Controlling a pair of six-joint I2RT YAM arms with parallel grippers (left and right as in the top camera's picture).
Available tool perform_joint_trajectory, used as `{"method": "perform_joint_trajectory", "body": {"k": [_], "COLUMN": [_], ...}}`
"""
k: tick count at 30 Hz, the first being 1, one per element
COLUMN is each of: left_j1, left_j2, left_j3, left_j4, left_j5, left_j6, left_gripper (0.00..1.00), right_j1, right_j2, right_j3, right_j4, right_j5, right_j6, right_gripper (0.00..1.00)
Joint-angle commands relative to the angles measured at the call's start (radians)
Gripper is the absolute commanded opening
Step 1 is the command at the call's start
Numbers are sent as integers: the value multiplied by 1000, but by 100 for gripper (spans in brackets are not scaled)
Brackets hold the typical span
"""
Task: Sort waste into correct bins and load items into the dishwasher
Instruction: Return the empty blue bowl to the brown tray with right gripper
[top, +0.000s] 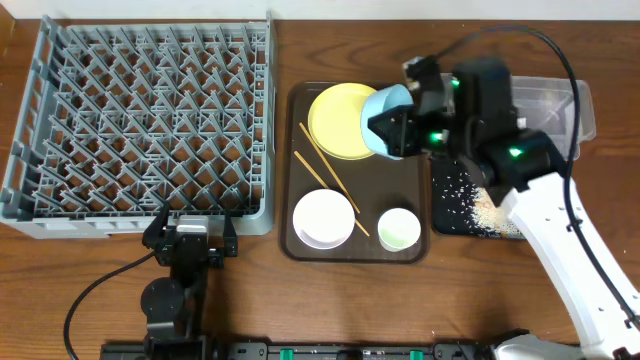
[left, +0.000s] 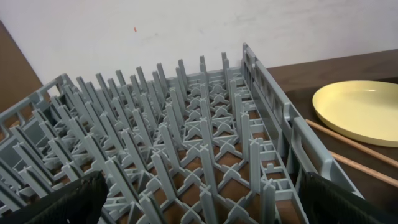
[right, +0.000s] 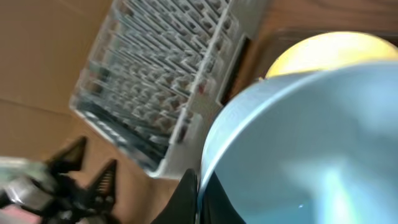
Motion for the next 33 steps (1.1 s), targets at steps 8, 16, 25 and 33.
{"method": "perform_joint_trajectory", "body": {"k": [8, 16, 25, 33], "left_j1": [-3, -3, -3, -3], "left_j2": [-3, -3, -3, -3], "left_j3": [-14, -14, -14, -14], "left_j4": [-35, -35, -35, -35], "left_j5": [15, 15, 15, 15], "left_j6": [8, 8, 8, 8], "left_gripper": [99, 99, 99, 99], "right_j1": [150, 154, 173, 208], "right_j2": [209, 327, 420, 491], "right_j3": [154, 154, 153, 153], "right_j4": [-166, -264, -350, -352], "right_j5": [343, 348, 348, 348], "right_j6": [-170, -150, -150, -142], "right_gripper": [1, 1, 1, 1]}}
